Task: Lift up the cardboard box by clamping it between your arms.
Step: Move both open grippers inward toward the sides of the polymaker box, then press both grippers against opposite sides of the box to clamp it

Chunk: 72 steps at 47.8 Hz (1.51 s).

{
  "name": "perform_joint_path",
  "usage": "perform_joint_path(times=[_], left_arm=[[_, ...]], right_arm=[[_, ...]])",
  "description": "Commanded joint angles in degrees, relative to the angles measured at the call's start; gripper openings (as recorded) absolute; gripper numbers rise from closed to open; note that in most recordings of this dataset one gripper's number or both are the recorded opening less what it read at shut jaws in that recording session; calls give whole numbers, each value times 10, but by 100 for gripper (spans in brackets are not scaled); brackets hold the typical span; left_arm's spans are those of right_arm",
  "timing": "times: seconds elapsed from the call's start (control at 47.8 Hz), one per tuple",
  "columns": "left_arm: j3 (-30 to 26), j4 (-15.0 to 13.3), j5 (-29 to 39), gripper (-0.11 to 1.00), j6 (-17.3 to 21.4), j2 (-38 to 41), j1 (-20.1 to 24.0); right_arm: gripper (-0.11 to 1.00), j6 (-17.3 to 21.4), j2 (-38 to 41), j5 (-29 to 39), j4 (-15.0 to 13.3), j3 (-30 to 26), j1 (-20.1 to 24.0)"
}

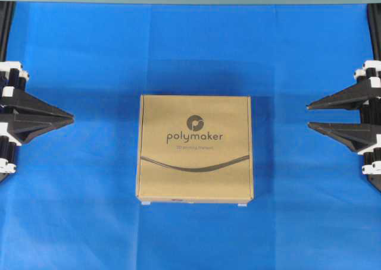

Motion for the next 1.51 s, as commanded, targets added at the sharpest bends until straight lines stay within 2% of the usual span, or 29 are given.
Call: perform_joint_path(times=[0.0, 0.063, 0.146, 0.251, 0.355, 0.523, 0.69, 0.815, 1.003, 1.066, 1.129, 1.317, 1.359, 1.401, 1.484], left_arm=[[-12, 7, -5, 5, -18, 25, 4], [-17, 8, -4, 9, -30, 36, 4], [-23, 8, -2, 2, -41, 49, 4], [-32, 8, 27, 1, -45, 65, 7], [-40, 8, 78, 1, -45, 81, 12], [-57, 10, 170, 1, -39, 104, 18], [-73, 10, 231, 1, -39, 129, 18], [-79, 10, 254, 1, -39, 149, 18], [-89, 11, 257, 1, -27, 166, 18], [-89, 11, 259, 5, -18, 171, 20], [-89, 11, 259, 17, -14, 176, 25], [-90, 11, 259, 72, -16, 199, 42], [-90, 11, 256, 81, -17, 212, 47], [-91, 11, 255, 87, -17, 223, 51], [-95, 11, 253, 84, -13, 250, 53]], right_arm=[[14, 9, 11, 4, 8, -6, 0], [10, 14, 19, 48, 33, -15, -1], [3, 28, 34, 160, 64, -41, -6], [1, 33, 54, 258, 62, -68, -9], [1, 33, 76, 325, 51, -88, -14], [1, 33, 103, 396, 44, -96, -23], [1, 33, 145, 453, 19, -102, -24], [1, 32, 185, 474, 1, -113, -27], [8, 22, 232, 487, -4, -133, -30], [15, 14, 245, 491, -4, -140, -30], [27, 3, 258, 501, -4, -145, -31], [80, -16, 294, 515, -4, -147, -35], [89, -16, 300, 512, -4, -146, -40], [96, -14, 304, 509, -4, -146, -44], [100, -16, 316, 506, -4, -146, -51]])
